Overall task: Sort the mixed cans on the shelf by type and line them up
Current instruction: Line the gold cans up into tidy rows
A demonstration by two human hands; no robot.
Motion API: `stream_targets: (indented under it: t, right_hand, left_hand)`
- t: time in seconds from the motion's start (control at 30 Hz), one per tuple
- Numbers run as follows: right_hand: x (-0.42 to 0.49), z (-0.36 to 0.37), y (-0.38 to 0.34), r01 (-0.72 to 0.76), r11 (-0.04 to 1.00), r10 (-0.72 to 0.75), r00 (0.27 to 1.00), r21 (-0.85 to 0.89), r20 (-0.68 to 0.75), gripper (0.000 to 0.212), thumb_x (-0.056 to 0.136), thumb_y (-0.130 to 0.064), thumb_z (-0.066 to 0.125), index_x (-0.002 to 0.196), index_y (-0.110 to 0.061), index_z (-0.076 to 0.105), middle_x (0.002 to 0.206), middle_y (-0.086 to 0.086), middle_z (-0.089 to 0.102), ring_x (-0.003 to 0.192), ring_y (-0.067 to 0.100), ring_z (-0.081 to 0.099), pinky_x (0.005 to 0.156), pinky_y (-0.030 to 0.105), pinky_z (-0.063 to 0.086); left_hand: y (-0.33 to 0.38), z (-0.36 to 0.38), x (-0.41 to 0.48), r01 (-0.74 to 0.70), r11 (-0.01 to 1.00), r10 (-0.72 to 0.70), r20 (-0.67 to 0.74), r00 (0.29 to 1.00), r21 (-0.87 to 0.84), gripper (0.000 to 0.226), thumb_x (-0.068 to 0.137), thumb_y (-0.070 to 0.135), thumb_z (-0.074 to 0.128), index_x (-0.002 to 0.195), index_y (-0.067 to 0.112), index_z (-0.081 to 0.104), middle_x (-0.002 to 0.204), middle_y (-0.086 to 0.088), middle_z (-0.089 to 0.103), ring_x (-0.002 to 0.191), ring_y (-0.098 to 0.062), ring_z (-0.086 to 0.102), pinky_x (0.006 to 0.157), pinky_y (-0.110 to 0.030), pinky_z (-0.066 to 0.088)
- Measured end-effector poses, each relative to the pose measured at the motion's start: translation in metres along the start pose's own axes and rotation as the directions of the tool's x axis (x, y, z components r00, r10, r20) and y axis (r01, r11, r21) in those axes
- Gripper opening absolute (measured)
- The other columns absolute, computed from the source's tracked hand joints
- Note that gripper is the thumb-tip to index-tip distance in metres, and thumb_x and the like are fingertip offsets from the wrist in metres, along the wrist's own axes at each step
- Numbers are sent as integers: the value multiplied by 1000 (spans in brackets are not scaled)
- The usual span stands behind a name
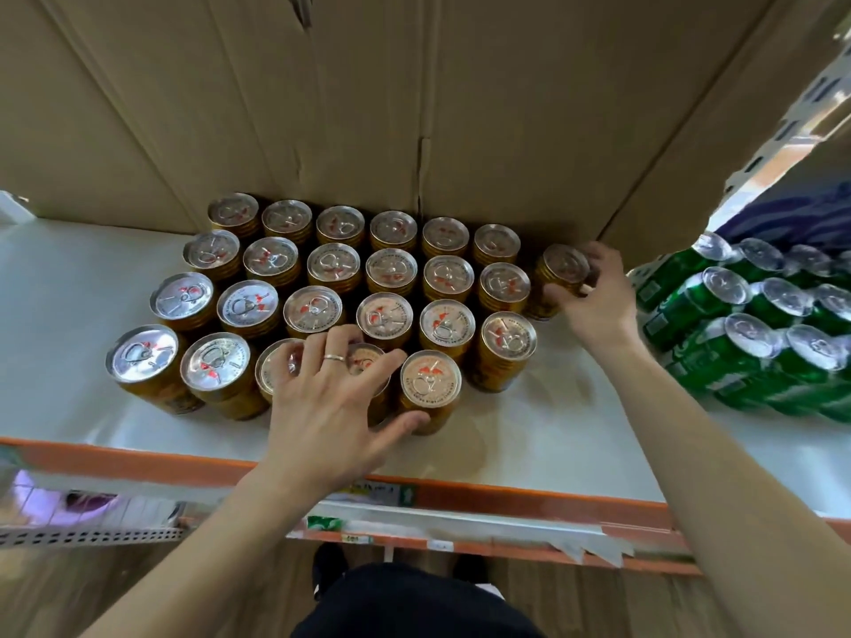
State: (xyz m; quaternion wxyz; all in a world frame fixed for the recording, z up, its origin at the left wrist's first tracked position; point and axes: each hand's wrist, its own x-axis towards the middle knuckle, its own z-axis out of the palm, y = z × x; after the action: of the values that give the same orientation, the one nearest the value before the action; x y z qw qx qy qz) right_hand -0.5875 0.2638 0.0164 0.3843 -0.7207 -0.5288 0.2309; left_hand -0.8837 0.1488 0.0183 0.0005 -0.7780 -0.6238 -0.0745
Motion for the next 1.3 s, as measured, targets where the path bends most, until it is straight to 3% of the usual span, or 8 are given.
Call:
stream_targets:
  t: [0.1, 0.23, 0.4, 0.8, 1.0, 1.07, 1.17, 1.3]
  right_hand:
    - [-44, -24, 15, -20, 995, 23, 999, 101, -30, 75, 77, -5, 81, 139, -21, 42, 133, 1, 57, 120, 14, 55, 91, 12, 43]
    - [-116, -54, 29, -73, 985, 70, 997, 157, 23, 77, 73, 1, 82, 127, -37, 44, 129, -8, 55, 124, 13, 52, 102, 43, 48]
    - [-174, -39, 5, -1, 990, -30, 975, 142, 219, 75, 70, -5, 84, 116, -49, 43, 110, -43, 52, 113, -15, 48, 88, 19, 47]
    - [-156, 2, -3, 34, 939, -99, 980, 343, 174, 52, 80, -52, 68, 125, -30, 53, 124, -11, 60, 119, 6, 55, 102, 37, 47]
    - [-116, 22, -5, -150, 789, 11, 973, 596, 230, 66, 90, -58, 43, 147, -26, 38, 149, -8, 47, 138, 11, 42, 119, 43, 27]
    - [-109, 35, -12, -193, 724, 35, 969, 662, 244, 57, 100, -47, 33, 151, -21, 35, 145, -3, 53, 133, 14, 50, 114, 41, 38]
    - [-108, 48, -21, -209, 697, 18, 961, 686, 275, 49, 105, -39, 27, 150, -23, 37, 129, -9, 65, 119, 10, 61, 88, 26, 55]
    - [-107, 47, -14, -223, 727, 29, 955, 649, 296, 51, 105, -42, 16, 153, -28, 30, 137, -15, 58, 128, 7, 54, 97, 23, 50]
  left_hand:
    - [-1, 1, 0, 0, 1000, 0, 6, 1000, 5, 72, 77, 84, 38, 128, 38, 59, 130, -12, 52, 119, -36, 46, 97, -56, 32]
    - [-2, 2, 0, -13, 1000, 13, -14, 1000, 6, 71, 78, 83, 40, 128, 36, 59, 129, -13, 53, 118, -37, 46, 96, -56, 34]
    - [-2, 1, 1, -21, 1000, 21, -10, 1000, 8, 71, 79, 82, 38, 128, 35, 60, 129, -13, 53, 118, -36, 46, 94, -57, 34]
    - [-25, -13, -8, -34, 936, -62, -259, 964, -350, 71, 83, 65, 53, 140, 23, 50, 152, -12, 24, 141, -32, 20, 114, -44, 25]
    - [-175, -25, -8, 236, 434, -661, -130, 739, -869, 42, 95, 45, 46, 122, 17, 62, 134, 13, 52, 126, -1, 43, 117, -22, 25]
    - [-191, -18, -2, 283, 156, -596, 138, 791, -946, 37, 106, 24, 39, 134, 9, 57, 105, 43, 59, 106, 24, 47, 102, -3, 31]
    - [-195, -4, 4, 372, -166, -389, 407, 826, -913, 52, 96, 49, 47, 130, 14, 66, 99, 16, 75, 103, -5, 69, 82, -20, 56]
    - [-205, 1, 14, 443, -181, -244, 477, 845, -878, 108, 42, 80, 78, 130, 19, 63, 125, -7, 70, 110, -22, 68, 97, -39, 48]
